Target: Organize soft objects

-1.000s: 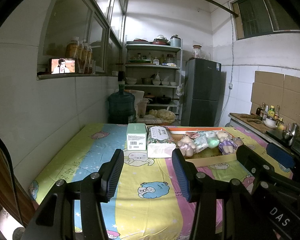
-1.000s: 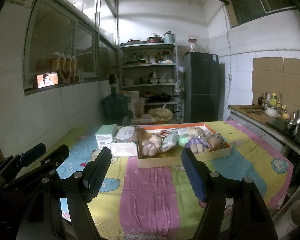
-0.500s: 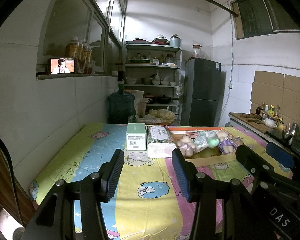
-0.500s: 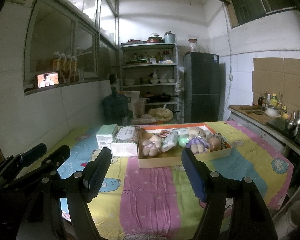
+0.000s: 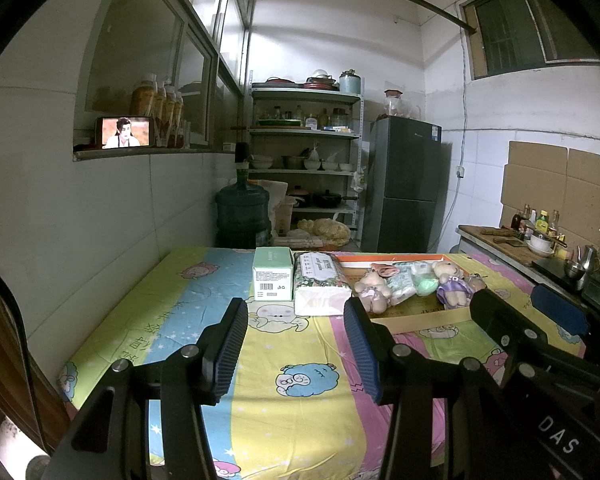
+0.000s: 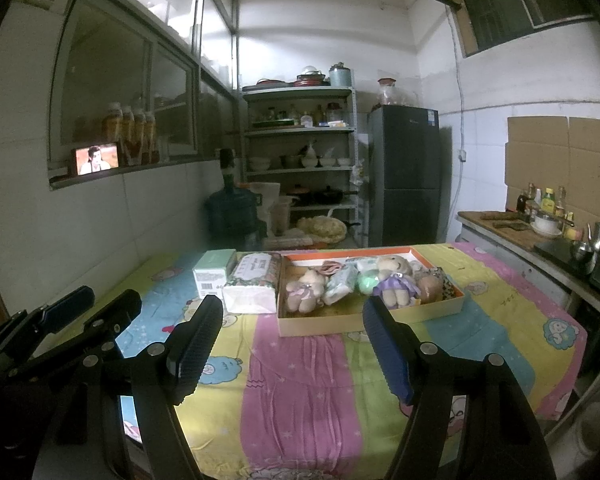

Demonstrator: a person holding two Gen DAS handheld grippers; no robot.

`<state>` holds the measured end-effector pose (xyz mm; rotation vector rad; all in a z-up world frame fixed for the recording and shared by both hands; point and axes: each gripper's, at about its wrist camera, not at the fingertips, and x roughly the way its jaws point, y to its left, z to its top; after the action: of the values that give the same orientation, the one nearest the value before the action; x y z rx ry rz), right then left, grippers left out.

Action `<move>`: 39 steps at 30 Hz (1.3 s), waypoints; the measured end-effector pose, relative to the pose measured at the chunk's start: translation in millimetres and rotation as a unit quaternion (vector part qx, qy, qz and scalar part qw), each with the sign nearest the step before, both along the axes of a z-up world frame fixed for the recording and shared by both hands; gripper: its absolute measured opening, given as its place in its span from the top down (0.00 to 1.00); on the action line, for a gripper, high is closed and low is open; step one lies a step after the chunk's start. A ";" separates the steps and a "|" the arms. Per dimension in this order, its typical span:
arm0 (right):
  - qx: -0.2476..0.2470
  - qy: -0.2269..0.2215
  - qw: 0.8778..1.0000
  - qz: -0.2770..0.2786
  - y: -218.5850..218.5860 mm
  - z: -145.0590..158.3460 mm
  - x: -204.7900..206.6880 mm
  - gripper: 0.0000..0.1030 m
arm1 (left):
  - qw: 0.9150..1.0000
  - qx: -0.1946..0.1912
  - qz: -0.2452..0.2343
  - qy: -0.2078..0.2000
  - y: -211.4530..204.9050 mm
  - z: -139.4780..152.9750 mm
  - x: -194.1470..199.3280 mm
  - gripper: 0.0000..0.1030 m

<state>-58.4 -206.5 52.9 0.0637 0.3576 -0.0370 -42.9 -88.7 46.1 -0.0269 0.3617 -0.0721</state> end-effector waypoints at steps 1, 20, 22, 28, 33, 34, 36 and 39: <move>0.000 0.000 1.000 0.000 0.5 0.5 0.4 0.28 | 1.000 0.000 0.000 0.000 0.1 0.0 0.0 0.52; 0.000 -0.001 1.000 0.000 0.7 -0.4 -0.1 0.28 | 1.000 0.000 0.000 0.000 0.0 -0.2 -0.6 0.52; 0.000 0.000 1.000 0.000 0.3 -0.8 -0.1 0.28 | 1.000 0.000 0.000 0.000 -0.3 -0.3 -0.6 0.52; 0.000 0.000 1.000 0.000 0.5 -0.9 -0.2 0.28 | 1.000 0.000 0.000 0.000 0.0 -0.5 -0.1 0.52; 0.001 0.000 1.000 0.000 0.3 -1.3 -0.3 0.28 | 1.000 0.000 0.002 0.002 2.4 -0.8 -1.0 0.50; 0.001 0.000 1.000 0.000 0.4 -1.2 -0.3 0.28 | 1.000 0.000 0.002 0.001 2.9 -0.7 -1.0 0.48; 0.001 0.000 1.000 0.000 0.5 -1.2 -0.3 0.28 | 1.000 -0.002 0.004 -0.001 4.0 -0.4 -1.4 0.43; 0.001 -0.001 1.000 0.000 0.8 -1.1 -0.1 0.28 | 1.000 -0.003 0.005 -0.004 6.3 -0.7 -4.1 0.41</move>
<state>-58.5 -205.6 51.7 0.0653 0.3565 -0.0360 -47.0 -82.4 45.4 -0.0346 0.3534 -0.0635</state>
